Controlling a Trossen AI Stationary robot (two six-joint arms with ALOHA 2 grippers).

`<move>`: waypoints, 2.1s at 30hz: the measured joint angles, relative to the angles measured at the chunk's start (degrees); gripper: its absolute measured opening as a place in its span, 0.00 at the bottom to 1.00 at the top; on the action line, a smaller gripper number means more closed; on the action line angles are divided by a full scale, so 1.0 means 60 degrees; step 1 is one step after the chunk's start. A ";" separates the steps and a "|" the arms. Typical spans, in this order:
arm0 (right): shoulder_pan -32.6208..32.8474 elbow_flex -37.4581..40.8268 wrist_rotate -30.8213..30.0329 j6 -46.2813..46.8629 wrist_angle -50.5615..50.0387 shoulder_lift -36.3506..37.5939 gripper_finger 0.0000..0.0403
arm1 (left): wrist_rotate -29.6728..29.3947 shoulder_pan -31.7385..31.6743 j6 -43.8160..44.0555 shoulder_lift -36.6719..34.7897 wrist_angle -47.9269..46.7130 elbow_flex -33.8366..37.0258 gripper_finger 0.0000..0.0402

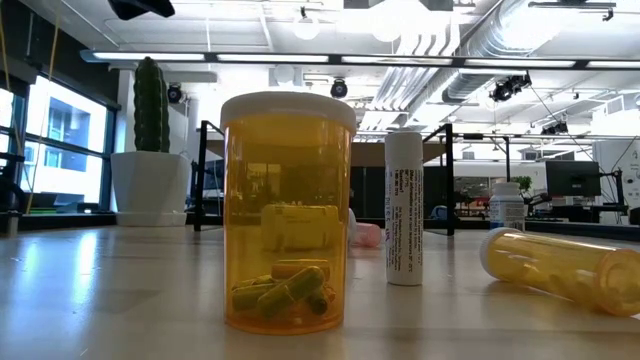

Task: Pick and place medicine bottles onto shelf by color
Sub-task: Put the bottom white pill bottle on the shelf

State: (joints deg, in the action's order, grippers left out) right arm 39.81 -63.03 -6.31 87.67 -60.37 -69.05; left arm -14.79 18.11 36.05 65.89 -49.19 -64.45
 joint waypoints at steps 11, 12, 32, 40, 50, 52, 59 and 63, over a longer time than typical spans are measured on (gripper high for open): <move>0.0465 0.0858 -0.0124 -0.0613 0.1259 -0.0672 0.66 | -0.0433 -0.0015 0.0552 0.0000 0.0004 0.0000 0.59; 0.0505 0.0858 -0.0136 -0.0685 0.1233 -0.0795 0.65 | -0.0433 -0.0015 0.0602 0.0000 0.0004 0.0000 0.59; 0.0554 0.0858 -0.0461 -0.1117 0.1107 -0.2486 0.63 | -0.0430 -0.0015 0.1393 0.0000 0.0004 0.0000 0.59; 0.0551 0.0858 -0.0665 -0.0973 0.1184 -0.2872 0.63 | -0.0430 -0.0015 0.1393 0.0000 0.0002 0.0000 0.59; 0.0439 0.0855 -0.0502 -0.0439 0.1177 -0.2941 0.46 | -0.0430 -0.0015 0.1316 0.0000 -0.0004 0.0000 0.59; 0.0361 0.0845 -0.0442 -0.0439 0.1200 -0.2936 0.40 | -0.0430 -0.0015 0.1302 0.0000 -0.0002 0.0000 0.59; -0.0017 0.0588 -0.0331 -0.0435 0.1257 -0.2941 0.38 | -0.0178 -0.0040 0.1398 0.0000 -0.0004 0.0000 0.59; -0.0374 0.0257 -0.0335 -0.0475 0.1239 -0.2941 0.41 | -0.0095 -0.0040 0.1365 0.0000 -0.0011 0.0000 0.59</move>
State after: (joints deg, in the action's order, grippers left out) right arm 37.56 -61.49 -8.32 84.82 -52.93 -86.70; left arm -15.35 17.87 44.23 65.89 -49.25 -64.45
